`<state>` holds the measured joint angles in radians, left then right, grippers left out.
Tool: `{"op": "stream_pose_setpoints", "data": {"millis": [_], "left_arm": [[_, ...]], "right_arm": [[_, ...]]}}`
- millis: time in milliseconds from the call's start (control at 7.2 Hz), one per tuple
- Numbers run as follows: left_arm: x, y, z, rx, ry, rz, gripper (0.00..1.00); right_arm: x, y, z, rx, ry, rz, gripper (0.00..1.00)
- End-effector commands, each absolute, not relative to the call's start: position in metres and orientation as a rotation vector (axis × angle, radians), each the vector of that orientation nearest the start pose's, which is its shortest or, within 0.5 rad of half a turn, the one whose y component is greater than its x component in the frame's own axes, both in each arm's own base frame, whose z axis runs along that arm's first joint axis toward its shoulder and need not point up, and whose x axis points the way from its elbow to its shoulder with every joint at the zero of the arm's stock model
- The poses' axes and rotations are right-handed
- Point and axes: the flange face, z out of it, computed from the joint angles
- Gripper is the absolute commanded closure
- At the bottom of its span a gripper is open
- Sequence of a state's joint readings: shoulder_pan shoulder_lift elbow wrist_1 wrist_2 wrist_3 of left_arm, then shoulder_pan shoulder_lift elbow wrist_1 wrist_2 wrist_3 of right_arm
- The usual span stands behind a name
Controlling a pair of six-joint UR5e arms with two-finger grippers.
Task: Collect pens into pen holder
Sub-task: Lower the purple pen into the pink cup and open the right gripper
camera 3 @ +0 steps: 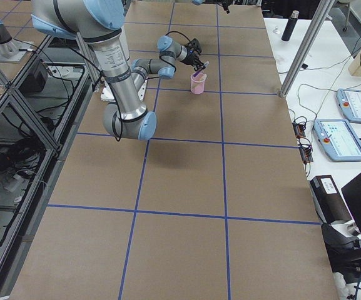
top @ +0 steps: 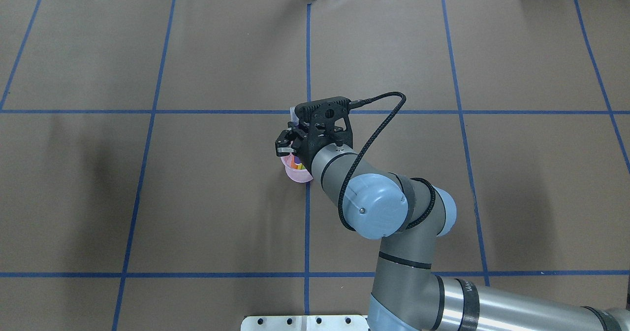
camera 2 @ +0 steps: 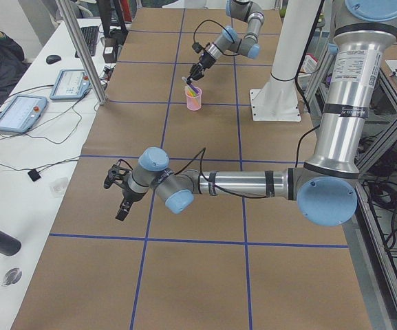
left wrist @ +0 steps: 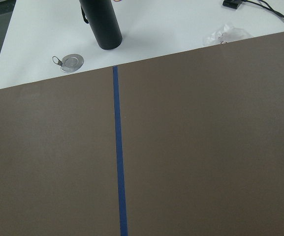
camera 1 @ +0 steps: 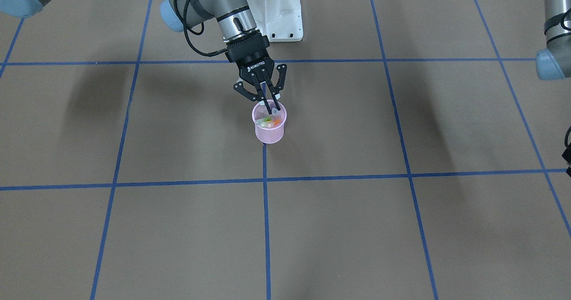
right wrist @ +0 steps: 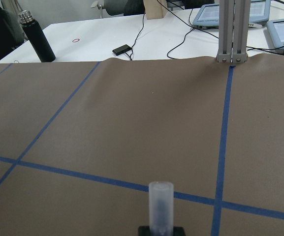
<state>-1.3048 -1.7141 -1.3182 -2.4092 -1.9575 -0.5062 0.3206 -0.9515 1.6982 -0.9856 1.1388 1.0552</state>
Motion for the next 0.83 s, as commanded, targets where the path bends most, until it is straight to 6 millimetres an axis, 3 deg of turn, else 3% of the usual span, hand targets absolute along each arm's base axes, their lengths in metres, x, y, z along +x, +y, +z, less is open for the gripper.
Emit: {"op": "stream_pose_setpoints", "data": {"millis": [0, 278, 417, 556, 694], "left_arm": [[0.062, -0.592, 0.638, 0.493, 0.601, -0.095, 0.00], [0.062, -0.592, 0.638, 0.490, 0.601, -0.095, 0.00], [0.061, -0.592, 0.639, 0.481, 0.600, -0.096, 0.00], [0.059, -0.593, 0.643, 0.425, 0.576, -0.082, 0.00], [0.041, -0.596, 0.642, 0.369, 0.564, -0.024, 0.00]], "right_arm": [[-0.562, -0.371, 0.170, 0.872, -1.049, 0.127, 0.00], [-0.551, -0.368, 0.157, 0.873, -1.082, 0.124, 0.00], [-0.528, -0.381, 0.148, 0.829, -1.105, 0.097, 0.00], [-0.488, -0.401, 0.141, 0.741, -1.048, 0.061, 0.00], [-0.443, -0.423, 0.144, 0.617, -0.956, 0.045, 0.00]]}}
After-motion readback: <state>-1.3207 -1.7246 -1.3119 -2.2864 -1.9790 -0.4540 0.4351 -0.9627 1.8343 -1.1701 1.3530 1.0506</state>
